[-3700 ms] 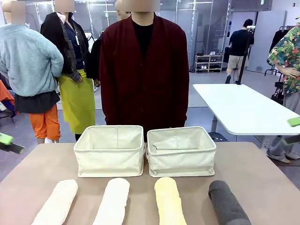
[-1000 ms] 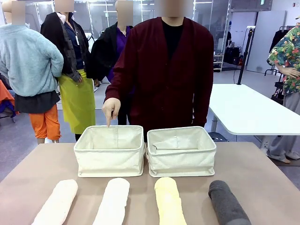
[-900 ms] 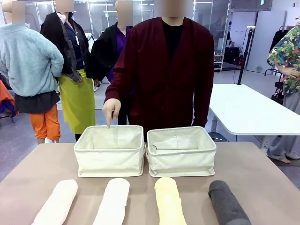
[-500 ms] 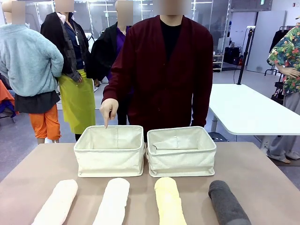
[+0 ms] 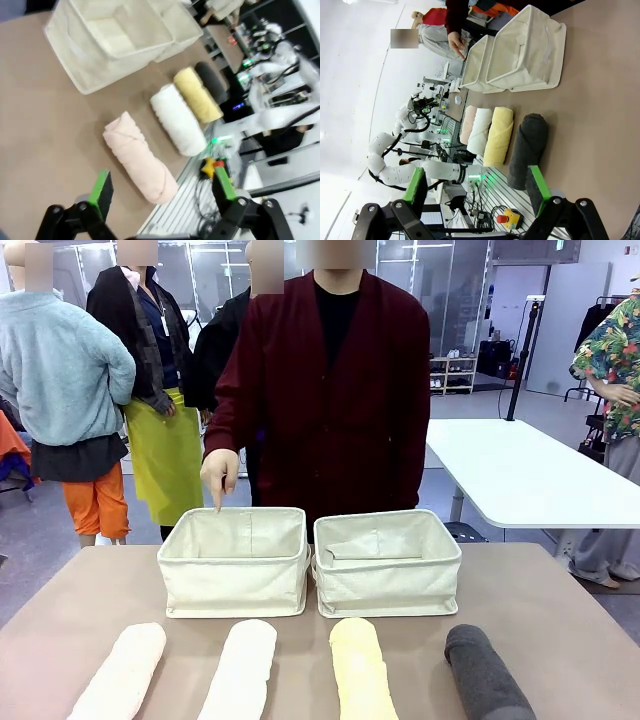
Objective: Divide the towels into two baskets.
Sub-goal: Pick up one hotel-folded towel and place it in the Fabric basket indicated by the person.
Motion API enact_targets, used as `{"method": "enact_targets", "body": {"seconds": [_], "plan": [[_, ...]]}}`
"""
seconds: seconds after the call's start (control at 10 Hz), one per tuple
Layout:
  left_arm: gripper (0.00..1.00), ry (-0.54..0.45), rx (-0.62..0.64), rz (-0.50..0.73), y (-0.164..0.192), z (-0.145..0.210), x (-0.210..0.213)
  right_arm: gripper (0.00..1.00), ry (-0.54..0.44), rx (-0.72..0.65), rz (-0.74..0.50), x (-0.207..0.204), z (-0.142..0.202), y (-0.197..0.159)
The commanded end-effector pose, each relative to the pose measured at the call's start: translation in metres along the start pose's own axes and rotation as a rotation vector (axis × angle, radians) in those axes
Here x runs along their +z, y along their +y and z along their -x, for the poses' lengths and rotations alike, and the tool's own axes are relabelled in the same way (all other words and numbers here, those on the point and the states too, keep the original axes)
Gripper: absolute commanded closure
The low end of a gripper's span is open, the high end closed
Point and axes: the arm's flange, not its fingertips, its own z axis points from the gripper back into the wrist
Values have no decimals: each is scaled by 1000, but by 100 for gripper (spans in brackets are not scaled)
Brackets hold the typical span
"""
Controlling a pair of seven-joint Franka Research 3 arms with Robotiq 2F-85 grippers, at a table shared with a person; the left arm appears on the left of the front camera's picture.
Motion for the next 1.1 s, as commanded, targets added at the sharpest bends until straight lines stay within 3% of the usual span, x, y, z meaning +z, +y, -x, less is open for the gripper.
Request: {"method": "enact_targets", "body": {"seconds": [0.0, 0.4, 0.5, 1.0], "plan": [[0, 164, -2, -144, -30, -5, -57, 0, -3, 7, -9, 2, 1, 2], [0, 374, -61, -426, -57, 5, -137, 0, -3, 7, -9, 2, 1, 2], [0, 428, -54, -397, -59, 10, -149, 0, -3, 7, -9, 2, 1, 2], [0, 395, 31, -584, -52, 38, -199, 0, -3, 7, -9, 2, 1, 2]]}}
